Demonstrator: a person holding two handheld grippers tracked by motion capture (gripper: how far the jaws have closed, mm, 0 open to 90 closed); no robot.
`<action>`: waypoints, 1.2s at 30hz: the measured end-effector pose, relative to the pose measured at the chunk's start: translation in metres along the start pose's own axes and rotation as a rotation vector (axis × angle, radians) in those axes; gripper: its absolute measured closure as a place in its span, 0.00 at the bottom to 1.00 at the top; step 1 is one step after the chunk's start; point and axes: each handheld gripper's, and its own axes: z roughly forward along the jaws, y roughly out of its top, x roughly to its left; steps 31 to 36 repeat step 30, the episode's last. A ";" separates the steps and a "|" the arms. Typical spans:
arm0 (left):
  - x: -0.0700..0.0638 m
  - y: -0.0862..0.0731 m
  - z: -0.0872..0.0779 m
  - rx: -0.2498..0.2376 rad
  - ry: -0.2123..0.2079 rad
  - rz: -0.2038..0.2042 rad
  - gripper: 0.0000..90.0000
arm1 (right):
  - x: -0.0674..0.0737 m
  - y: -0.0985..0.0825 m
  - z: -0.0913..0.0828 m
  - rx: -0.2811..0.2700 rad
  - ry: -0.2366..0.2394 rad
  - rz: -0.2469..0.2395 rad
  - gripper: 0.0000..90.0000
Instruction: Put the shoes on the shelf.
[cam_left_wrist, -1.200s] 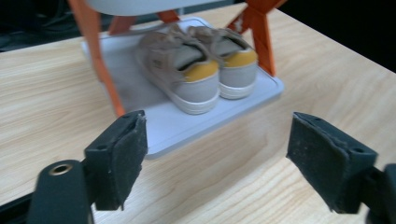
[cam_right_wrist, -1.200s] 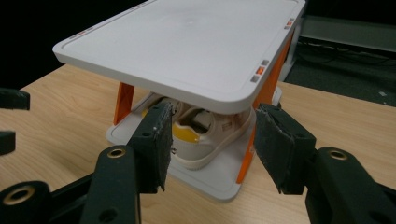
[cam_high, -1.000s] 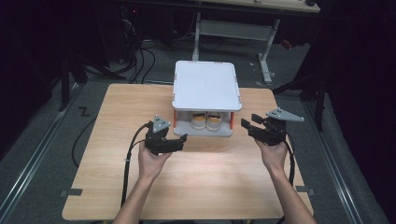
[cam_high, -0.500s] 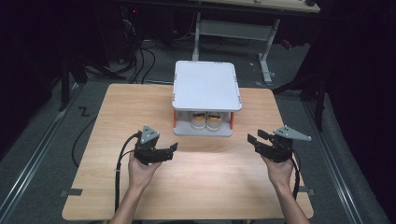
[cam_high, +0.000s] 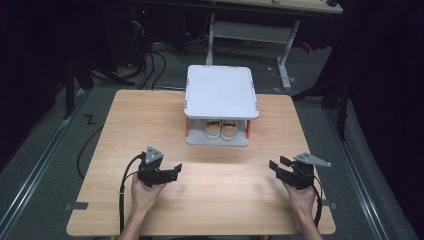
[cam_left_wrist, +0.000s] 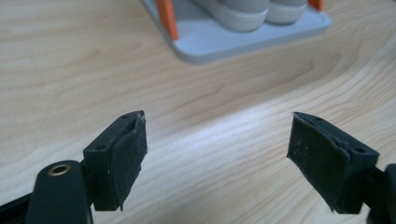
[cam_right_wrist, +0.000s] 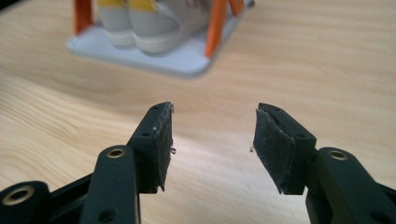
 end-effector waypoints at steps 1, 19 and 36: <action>0.001 -0.002 0.001 0.005 0.005 -0.008 0.22 | -0.001 -0.004 0.002 0.013 -0.009 -0.003 0.52; 0.015 -0.027 0.017 0.076 0.136 -0.035 0.24 | -0.008 -0.035 0.024 0.150 -0.120 -0.056 0.47; 0.009 -0.027 0.019 0.098 0.178 0.005 0.24 | -0.008 -0.034 0.026 0.162 -0.125 -0.057 0.41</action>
